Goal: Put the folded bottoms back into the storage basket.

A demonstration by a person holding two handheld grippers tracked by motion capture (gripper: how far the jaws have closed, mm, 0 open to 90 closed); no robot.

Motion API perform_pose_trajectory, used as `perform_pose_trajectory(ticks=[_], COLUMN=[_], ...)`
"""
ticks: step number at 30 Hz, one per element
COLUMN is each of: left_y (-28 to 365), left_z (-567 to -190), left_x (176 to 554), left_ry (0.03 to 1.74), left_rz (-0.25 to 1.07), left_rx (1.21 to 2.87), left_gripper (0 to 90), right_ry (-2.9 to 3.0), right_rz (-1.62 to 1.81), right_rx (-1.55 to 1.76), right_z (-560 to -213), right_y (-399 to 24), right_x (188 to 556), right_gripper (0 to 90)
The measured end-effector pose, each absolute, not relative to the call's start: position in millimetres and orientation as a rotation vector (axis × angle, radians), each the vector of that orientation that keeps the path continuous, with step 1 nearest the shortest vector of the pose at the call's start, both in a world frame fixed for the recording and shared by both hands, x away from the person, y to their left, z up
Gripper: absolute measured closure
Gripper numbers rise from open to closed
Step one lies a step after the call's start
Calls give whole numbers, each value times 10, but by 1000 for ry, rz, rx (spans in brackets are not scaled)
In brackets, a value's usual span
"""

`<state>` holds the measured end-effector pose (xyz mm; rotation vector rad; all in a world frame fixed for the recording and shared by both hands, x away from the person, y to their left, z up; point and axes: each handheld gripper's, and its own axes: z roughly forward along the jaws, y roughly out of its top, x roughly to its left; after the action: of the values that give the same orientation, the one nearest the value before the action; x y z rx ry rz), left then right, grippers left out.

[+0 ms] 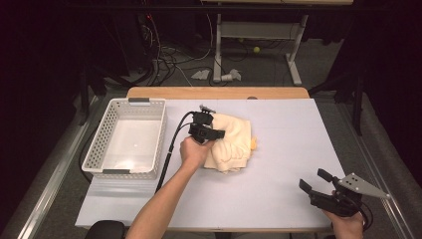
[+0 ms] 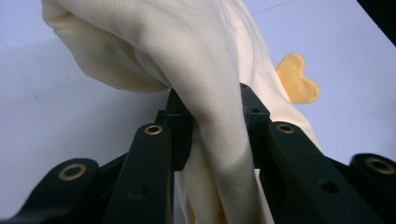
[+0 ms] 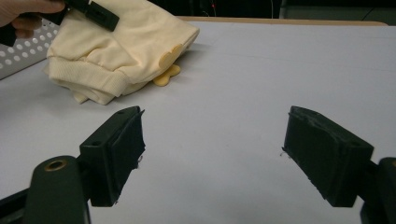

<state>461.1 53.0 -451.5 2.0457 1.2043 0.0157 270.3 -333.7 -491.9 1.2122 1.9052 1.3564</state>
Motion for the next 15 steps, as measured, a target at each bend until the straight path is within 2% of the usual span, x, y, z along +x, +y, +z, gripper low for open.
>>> perform_pose_trajectory(ticks=[15], left_y=[552], left_z=[-4322], left_x=[4512], left_ry=[1139], left_rz=[21], left_rx=[2025], left_gripper=[697], right_ry=[1905], right_rz=[1354], right_rx=[1210], right_z=[-4917], right_y=[-3331], right_x=[2700], right_gripper=[209])
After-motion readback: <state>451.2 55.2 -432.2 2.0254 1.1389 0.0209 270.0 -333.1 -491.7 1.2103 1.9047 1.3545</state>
